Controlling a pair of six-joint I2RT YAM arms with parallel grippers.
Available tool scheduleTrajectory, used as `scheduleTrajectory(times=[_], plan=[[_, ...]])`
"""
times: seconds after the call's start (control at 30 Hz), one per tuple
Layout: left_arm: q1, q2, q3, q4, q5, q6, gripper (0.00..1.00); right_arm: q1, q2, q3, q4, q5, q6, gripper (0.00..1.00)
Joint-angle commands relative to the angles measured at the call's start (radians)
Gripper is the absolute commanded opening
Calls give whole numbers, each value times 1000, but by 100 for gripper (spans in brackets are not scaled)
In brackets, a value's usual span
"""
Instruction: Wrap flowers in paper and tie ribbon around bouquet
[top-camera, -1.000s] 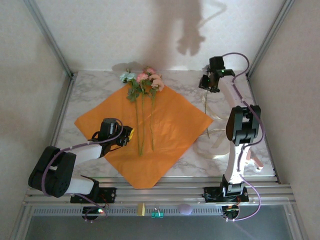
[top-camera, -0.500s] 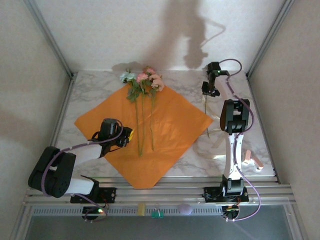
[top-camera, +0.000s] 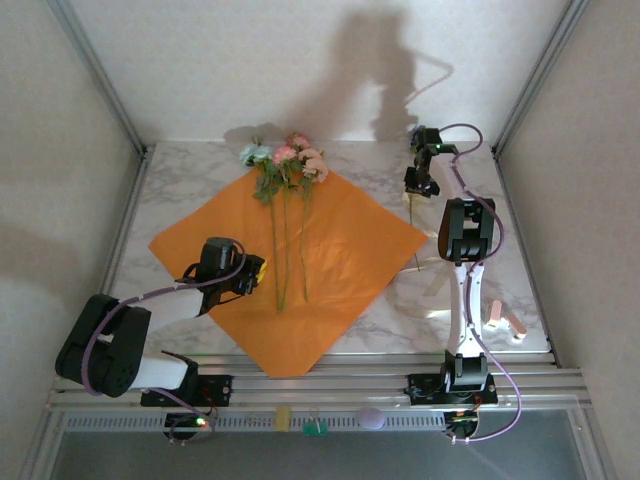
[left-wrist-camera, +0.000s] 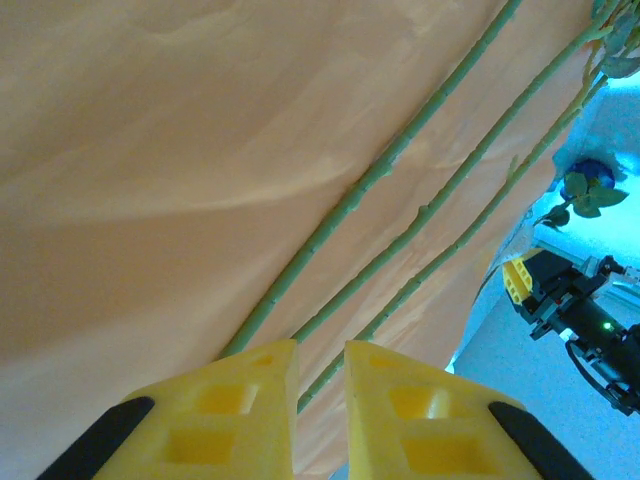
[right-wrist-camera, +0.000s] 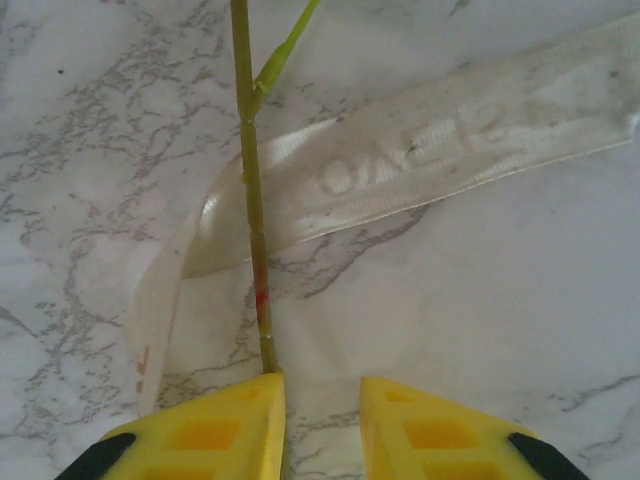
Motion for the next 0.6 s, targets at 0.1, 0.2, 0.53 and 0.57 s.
scheduleTrajectory(times=[0.1,0.2,0.53,0.57], plan=[[-7,-2,23,-32,3,26,19,2,45,95,-38,-10,7,27],[-7,2,27,-36,3,27,19,3,27,97,-30,-13,14,26],[-7,19,28,-16,4,20,19,10,89,168,-99,-14,31,26],[-7,19,30,-15,5,21,19,10,93,167,-101,-17,31,26]])
